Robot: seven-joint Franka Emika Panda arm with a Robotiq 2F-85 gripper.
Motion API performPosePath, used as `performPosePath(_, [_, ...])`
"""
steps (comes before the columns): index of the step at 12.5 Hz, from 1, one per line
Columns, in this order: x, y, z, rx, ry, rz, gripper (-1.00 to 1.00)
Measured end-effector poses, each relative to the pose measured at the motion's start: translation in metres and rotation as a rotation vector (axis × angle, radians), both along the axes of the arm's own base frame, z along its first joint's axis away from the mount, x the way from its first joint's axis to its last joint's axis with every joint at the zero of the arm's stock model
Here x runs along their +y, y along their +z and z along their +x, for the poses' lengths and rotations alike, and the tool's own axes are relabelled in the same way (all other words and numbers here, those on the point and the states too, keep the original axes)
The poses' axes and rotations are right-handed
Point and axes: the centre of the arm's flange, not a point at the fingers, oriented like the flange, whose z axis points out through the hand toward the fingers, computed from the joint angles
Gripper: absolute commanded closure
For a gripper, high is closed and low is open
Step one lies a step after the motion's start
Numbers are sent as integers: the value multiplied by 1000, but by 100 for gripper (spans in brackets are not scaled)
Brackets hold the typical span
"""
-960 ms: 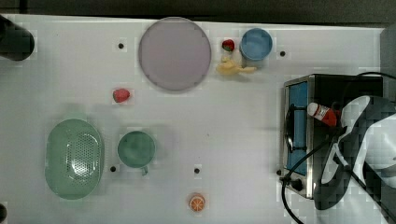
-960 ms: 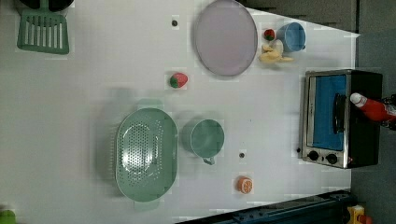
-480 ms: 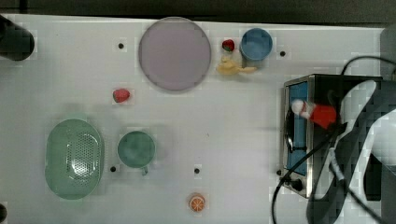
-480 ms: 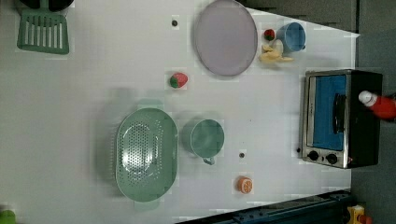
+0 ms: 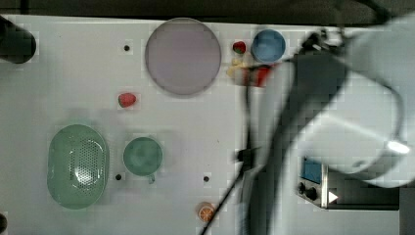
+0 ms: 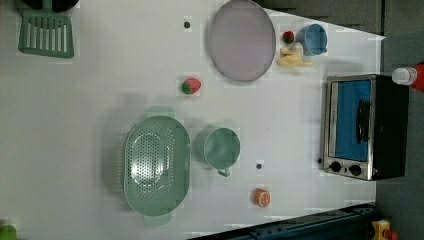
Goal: Pick Ketchup from oven and place it on table.
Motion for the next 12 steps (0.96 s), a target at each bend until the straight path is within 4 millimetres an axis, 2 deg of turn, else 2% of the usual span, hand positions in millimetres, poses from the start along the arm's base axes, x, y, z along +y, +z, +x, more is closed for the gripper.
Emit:
performPosePath(2, [64, 10, 9, 6, 112, 20, -27])
performPosePath(3, [90, 7, 13, 33, 156, 29, -27])
performPosePath(4, [109, 0, 15, 54, 190, 29, -27])
performPosePath(6, [144, -26, 12, 116, 253, 45, -27])
performPosePath(9, [178, -80, 5, 219, 313, 32, -27])
performPosePath(12, [188, -136, -3, 241, 340, -19, -27])
